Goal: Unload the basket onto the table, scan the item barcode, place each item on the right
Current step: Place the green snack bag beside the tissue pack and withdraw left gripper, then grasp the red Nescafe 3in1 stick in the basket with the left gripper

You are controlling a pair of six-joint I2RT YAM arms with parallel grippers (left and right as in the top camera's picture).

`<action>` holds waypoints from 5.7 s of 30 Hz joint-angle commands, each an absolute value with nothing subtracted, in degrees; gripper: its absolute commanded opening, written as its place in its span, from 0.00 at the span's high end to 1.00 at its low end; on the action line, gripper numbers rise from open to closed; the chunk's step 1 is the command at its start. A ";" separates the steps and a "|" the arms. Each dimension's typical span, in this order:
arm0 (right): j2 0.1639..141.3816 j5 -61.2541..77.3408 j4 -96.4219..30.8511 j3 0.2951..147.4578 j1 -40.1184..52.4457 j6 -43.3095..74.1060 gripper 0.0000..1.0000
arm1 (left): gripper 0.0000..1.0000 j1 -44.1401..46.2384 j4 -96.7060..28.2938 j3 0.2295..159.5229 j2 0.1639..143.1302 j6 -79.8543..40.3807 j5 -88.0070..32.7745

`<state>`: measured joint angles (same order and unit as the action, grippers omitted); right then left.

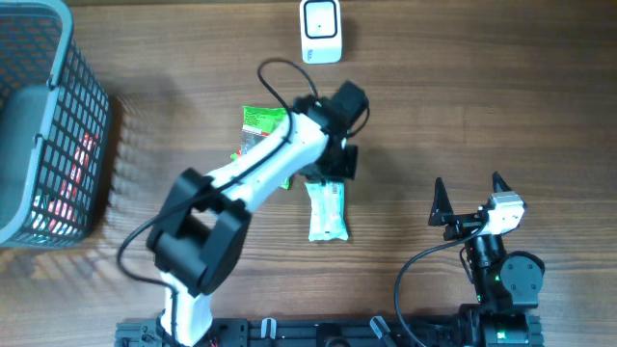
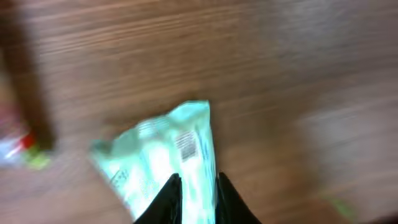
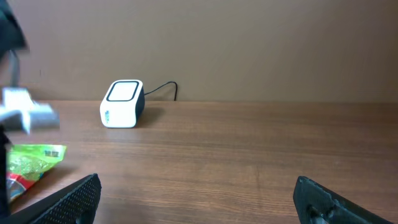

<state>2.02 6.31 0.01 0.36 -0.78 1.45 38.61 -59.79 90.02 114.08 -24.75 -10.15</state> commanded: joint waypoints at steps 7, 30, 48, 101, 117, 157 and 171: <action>1.78 5.80 0.32 0.30 -0.45 1.87 0.00 | 0.90 40.25 -65.39 75.61 111.46 -27.51 -9.54; 1.78 5.80 0.32 0.30 -0.45 1.87 0.00 | 0.00 18.09 -58.35 87.66 110.72 -13.47 -0.14; 1.78 5.80 0.32 0.30 -0.45 1.89 0.00 | 0.60 17.58 -52.10 69.10 110.89 -12.88 -9.63; 1.78 5.80 0.32 0.30 -0.45 1.89 0.00 | 0.71 16.47 -59.18 86.39 87.13 -18.35 -0.14; 1.78 5.80 0.32 0.30 -0.45 1.87 0.00 | 0.00 -43.57 -71.20 105.75 101.71 -18.17 14.09; 1.78 5.80 0.32 0.30 -0.45 1.89 0.00 | 0.41 -41.63 -43.62 84.27 117.45 -3.49 -1.63; 1.78 5.80 0.32 0.30 -0.45 1.87 0.00 | 0.96 -41.52 -53.82 111.66 100.84 -9.85 -3.20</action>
